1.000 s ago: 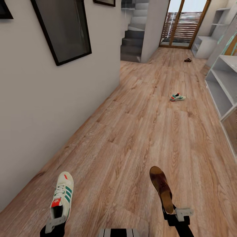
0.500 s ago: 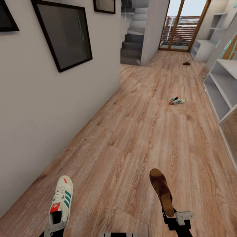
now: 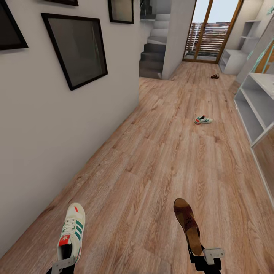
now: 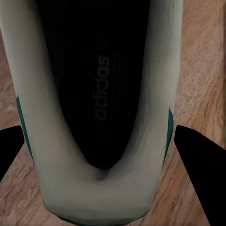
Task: Pick up the two gym shoes and the two sandals from the corridor floor and place them onto the hallstand (shoe rack) in the corridor, making sure they are on the rack and not on the floor. Arrange them so the two gym shoes are next to each other and the two sandals are next to each other.
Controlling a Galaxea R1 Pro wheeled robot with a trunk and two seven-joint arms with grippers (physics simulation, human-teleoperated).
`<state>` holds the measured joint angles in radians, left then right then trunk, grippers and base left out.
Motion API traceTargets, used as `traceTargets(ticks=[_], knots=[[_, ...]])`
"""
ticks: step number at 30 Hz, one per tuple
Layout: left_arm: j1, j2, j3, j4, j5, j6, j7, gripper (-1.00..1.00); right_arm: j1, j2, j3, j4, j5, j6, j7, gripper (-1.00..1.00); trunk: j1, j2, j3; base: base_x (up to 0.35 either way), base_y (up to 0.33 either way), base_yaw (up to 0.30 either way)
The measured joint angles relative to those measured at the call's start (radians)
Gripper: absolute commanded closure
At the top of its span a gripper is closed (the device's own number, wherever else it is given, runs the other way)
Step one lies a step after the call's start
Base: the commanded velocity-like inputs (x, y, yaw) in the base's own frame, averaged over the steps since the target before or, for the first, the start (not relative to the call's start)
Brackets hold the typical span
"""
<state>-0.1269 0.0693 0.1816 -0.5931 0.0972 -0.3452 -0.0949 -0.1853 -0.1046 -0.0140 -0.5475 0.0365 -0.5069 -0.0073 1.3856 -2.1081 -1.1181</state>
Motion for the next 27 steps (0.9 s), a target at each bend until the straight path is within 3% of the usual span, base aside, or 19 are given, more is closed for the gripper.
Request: traceTargets(ticks=[15, 27], knots=[[0.001, -0.003, -0.002, -0.001, 0.001, -0.002, -0.008, 1.00, 0.000, 0.000, 0.000, 0.021, -0.001, 0.000, 0.001, 1.00, -0.004, 0.007, 0.026, 0.000, 0.000, 0.000], [0.002, 0.000, -0.001, -0.001, 0.002, -0.001, -0.012, 1.00, 0.000, 0.000, -0.001, 0.022, -0.002, -0.001, 0.000, 1.00, 0.042, -0.076, 0.008, 0.000, 0.000, 0.000]])
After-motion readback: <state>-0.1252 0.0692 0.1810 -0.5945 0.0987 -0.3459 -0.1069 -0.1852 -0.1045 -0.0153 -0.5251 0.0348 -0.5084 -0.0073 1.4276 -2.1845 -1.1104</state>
